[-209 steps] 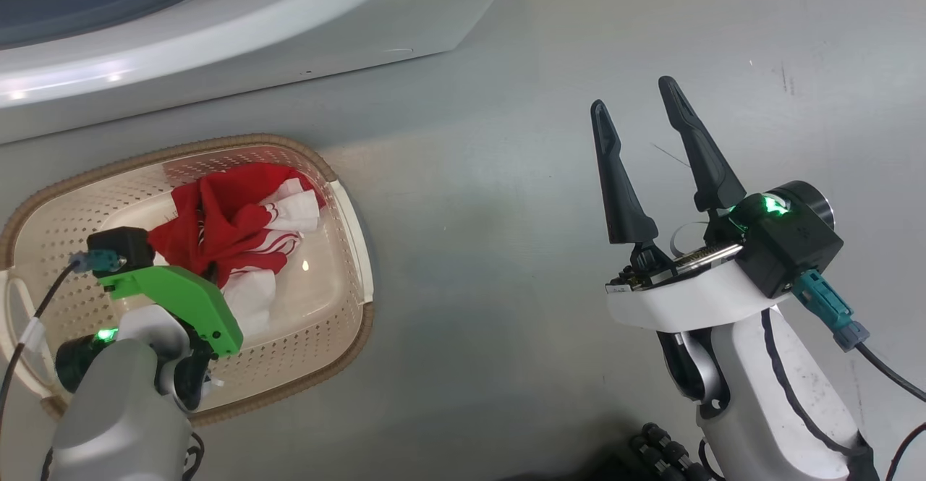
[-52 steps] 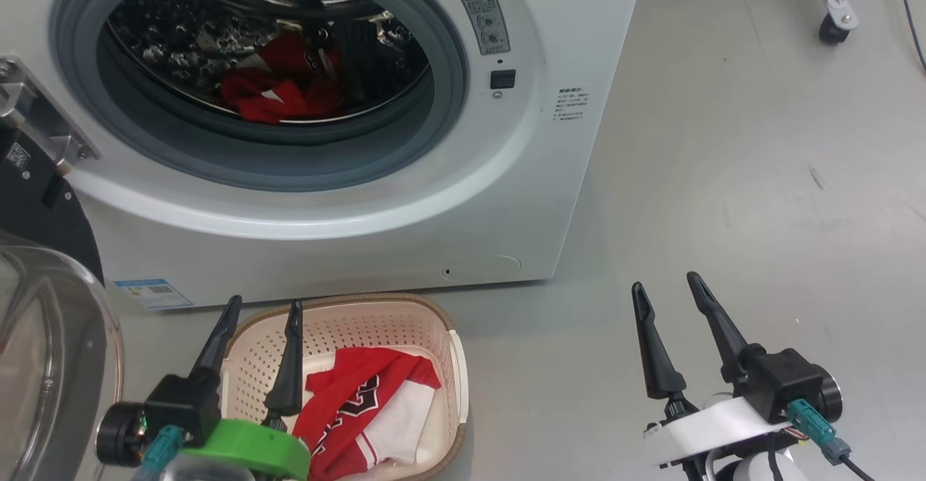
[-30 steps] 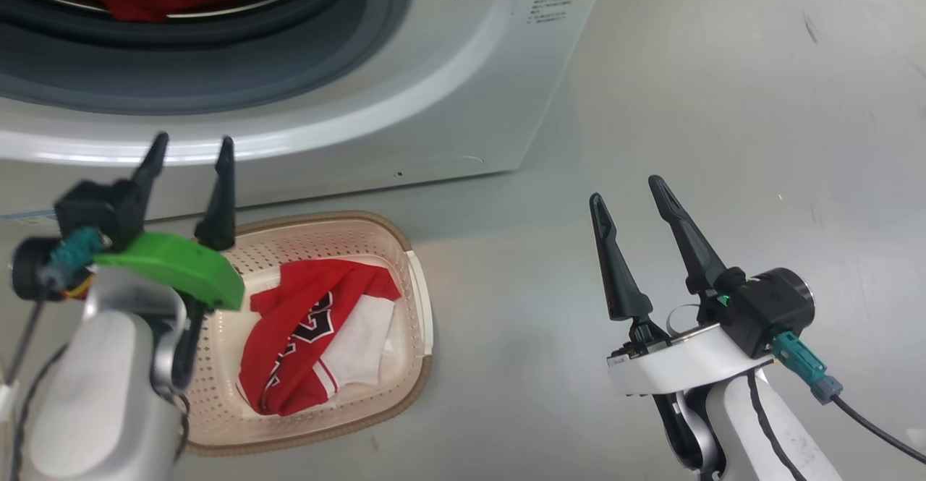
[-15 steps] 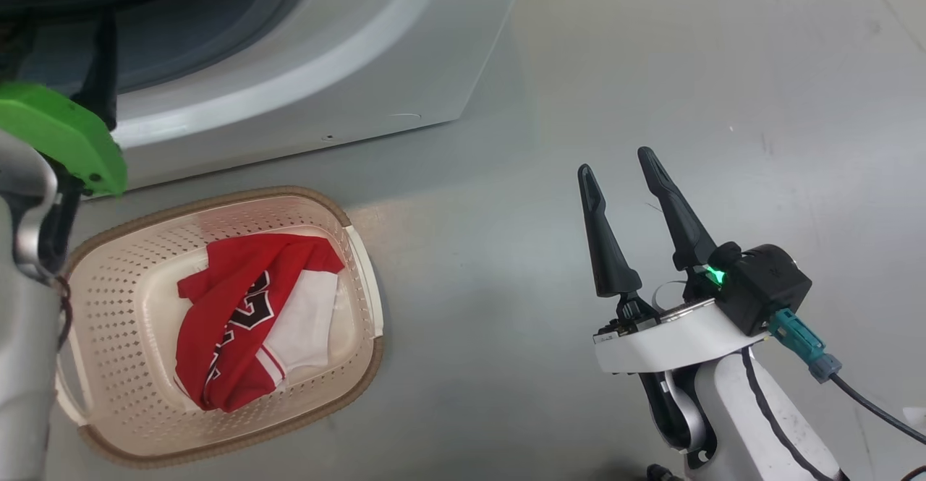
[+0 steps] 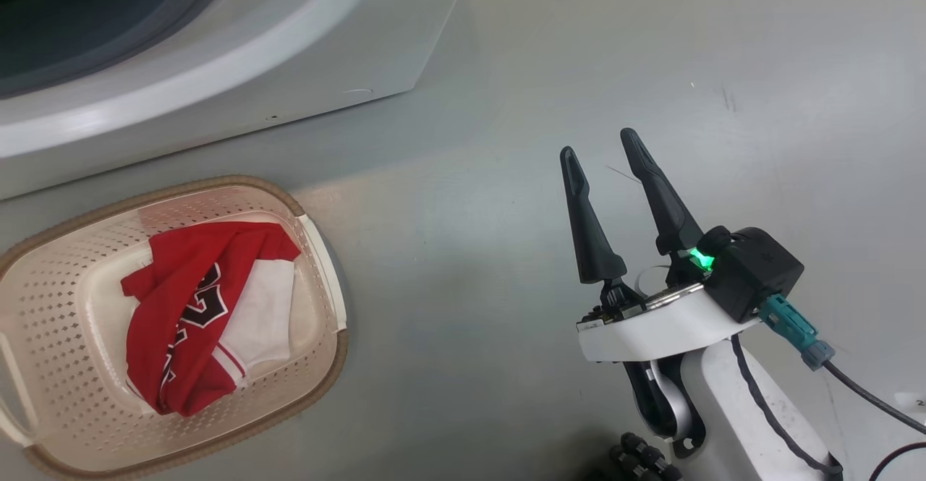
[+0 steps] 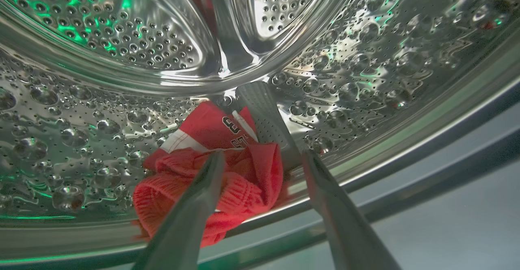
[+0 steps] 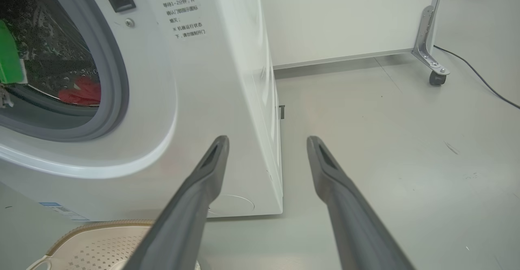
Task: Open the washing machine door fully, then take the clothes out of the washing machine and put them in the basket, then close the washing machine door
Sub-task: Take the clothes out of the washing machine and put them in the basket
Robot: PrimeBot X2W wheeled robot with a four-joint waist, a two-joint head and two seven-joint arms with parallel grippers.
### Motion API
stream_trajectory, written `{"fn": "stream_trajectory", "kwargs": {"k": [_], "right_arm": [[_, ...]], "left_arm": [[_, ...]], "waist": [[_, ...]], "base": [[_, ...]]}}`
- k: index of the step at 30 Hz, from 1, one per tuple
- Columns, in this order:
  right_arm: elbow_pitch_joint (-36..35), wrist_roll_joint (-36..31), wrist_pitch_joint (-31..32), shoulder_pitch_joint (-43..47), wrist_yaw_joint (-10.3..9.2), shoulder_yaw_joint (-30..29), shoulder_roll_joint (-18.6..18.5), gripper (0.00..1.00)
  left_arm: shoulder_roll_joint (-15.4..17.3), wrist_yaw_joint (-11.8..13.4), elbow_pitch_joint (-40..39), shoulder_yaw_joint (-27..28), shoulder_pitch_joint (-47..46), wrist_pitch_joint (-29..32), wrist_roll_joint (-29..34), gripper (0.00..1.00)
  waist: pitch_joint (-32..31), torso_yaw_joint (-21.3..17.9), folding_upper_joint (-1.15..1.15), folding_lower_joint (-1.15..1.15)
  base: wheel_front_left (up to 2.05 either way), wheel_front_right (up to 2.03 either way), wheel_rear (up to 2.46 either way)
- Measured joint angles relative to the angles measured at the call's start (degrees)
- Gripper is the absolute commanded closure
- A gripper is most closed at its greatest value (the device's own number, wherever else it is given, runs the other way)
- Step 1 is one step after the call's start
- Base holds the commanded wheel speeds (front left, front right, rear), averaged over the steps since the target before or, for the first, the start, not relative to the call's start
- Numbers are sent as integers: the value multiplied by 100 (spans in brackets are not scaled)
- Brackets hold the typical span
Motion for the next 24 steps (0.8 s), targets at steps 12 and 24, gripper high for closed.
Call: {"fn": "stream_trajectory", "kwargs": {"k": [12,24], "right_arm": [[-32,221,0,-158,-93,143,1,0],[-33,268,0,-313,-100,180,1,0]], "left_arm": [[323,-89,614,-52,-519,1134,-233,0],[557,-99,1047,-177,-873,2063,-315,0]], "waist": [[236,-267,0,0],[293,-333,0,0]], "base": [[0,0,0],[0,0,0]]}}
